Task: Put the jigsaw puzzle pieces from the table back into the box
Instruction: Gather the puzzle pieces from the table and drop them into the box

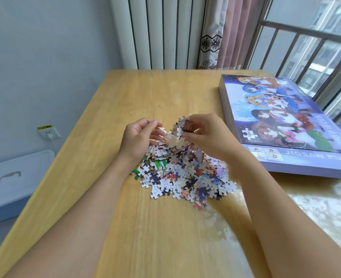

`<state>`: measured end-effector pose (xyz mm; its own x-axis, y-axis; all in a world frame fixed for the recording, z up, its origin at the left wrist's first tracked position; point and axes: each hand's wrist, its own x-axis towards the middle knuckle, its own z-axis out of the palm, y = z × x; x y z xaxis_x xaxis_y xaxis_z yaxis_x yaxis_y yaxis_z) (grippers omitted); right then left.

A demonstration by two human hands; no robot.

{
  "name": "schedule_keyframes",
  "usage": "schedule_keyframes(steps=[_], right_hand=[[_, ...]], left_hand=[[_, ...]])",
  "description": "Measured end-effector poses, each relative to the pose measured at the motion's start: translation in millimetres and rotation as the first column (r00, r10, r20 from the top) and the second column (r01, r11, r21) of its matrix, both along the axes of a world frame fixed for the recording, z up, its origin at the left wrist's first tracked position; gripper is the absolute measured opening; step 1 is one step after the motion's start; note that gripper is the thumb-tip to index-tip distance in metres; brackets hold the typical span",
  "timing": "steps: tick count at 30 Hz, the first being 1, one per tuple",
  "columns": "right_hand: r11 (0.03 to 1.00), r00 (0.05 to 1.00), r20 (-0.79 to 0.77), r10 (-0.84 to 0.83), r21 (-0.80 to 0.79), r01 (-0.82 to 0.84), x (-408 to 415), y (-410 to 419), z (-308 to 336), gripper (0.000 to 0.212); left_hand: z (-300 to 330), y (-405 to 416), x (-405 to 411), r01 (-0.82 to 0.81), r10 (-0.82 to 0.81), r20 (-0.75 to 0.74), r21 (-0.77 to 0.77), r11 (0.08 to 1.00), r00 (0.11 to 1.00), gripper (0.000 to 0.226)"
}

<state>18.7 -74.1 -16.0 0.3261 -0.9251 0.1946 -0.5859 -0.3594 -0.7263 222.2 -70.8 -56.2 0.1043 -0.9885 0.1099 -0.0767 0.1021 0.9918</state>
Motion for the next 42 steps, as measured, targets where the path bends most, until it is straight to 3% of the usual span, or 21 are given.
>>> schedule_keyframes(steps=[5, 8, 13, 15, 17, 21, 23, 25, 28, 35, 38, 42], right_hand=[[0.972, 0.957, 0.275, -0.094, 0.234, 0.028, -3, 4, 5, 0.019], [0.89, 0.868, 0.442, -0.227, 0.456, 0.0, -2, 4, 5, 0.015], [0.689, 0.578, 0.708, -0.407, 0.653, -0.314, 4, 7, 7, 0.008], [0.624, 0.441, 0.757, -0.482, 0.65, -0.433, 4, 9, 7, 0.018], [0.576, 0.368, 0.769, -0.523, 0.637, -0.511, 3, 10, 6, 0.031], [0.556, 0.414, 0.731, -0.542, 0.682, -0.475, 9, 7, -2, 0.049], [0.564, 0.443, 0.699, -0.562, 0.715, -0.412, 14, 5, -4, 0.041], [0.561, 0.394, 0.688, -0.609, 0.725, -0.4, 19, 5, -3, 0.029], [0.574, 0.289, 0.697, -0.656, 0.709, -0.409, 22, 12, -3, 0.028], [0.622, 0.32, 0.693, -0.646, 0.72, -0.306, 8, 45, 3, 0.053], [0.63, 0.304, 0.706, -0.64, 0.708, -0.319, -10, 64, 6, 0.046], [0.588, 0.337, 0.7, -0.63, 0.713, -0.382, -34, 90, 5, 0.059]], left_hand=[[0, 3, -1, -0.005, 0.005, 0.021, -0.023, 1.0, 1.0, 0.023], [0, 6, -1, -0.028, 0.031, 0.047, -0.062, 0.998, 0.998, 0.02], [-1, 12, -4, -0.049, 0.056, 0.06, -0.104, 0.993, 0.997, 0.017], [0, 14, -4, -0.058, 0.066, 0.063, -0.117, 0.991, 0.996, 0.017], [0, 14, -4, -0.056, 0.064, 0.064, -0.118, 0.991, 0.996, 0.017], [-1, 14, -4, -0.052, 0.061, 0.078, -0.123, 0.991, 0.995, 0.016], [0, 14, -4, -0.062, 0.073, 0.078, -0.133, 0.989, 0.994, 0.016], [0, 14, -3, -0.068, 0.081, 0.083, -0.148, 0.987, 0.993, 0.017], [-1, 17, -4, -0.065, 0.082, 0.097, -0.171, 0.983, 0.992, 0.016], [8, 26, -18, -0.007, 0.06, 0.191, -0.268, 0.963, 0.98, 0.013], [15, 30, -26, 0.032, 0.023, 0.197, -0.274, 0.961, 0.98, 0.014], [28, 35, -42, 0.148, -0.028, 0.405, -0.266, 0.953, 0.914, 0.02]])
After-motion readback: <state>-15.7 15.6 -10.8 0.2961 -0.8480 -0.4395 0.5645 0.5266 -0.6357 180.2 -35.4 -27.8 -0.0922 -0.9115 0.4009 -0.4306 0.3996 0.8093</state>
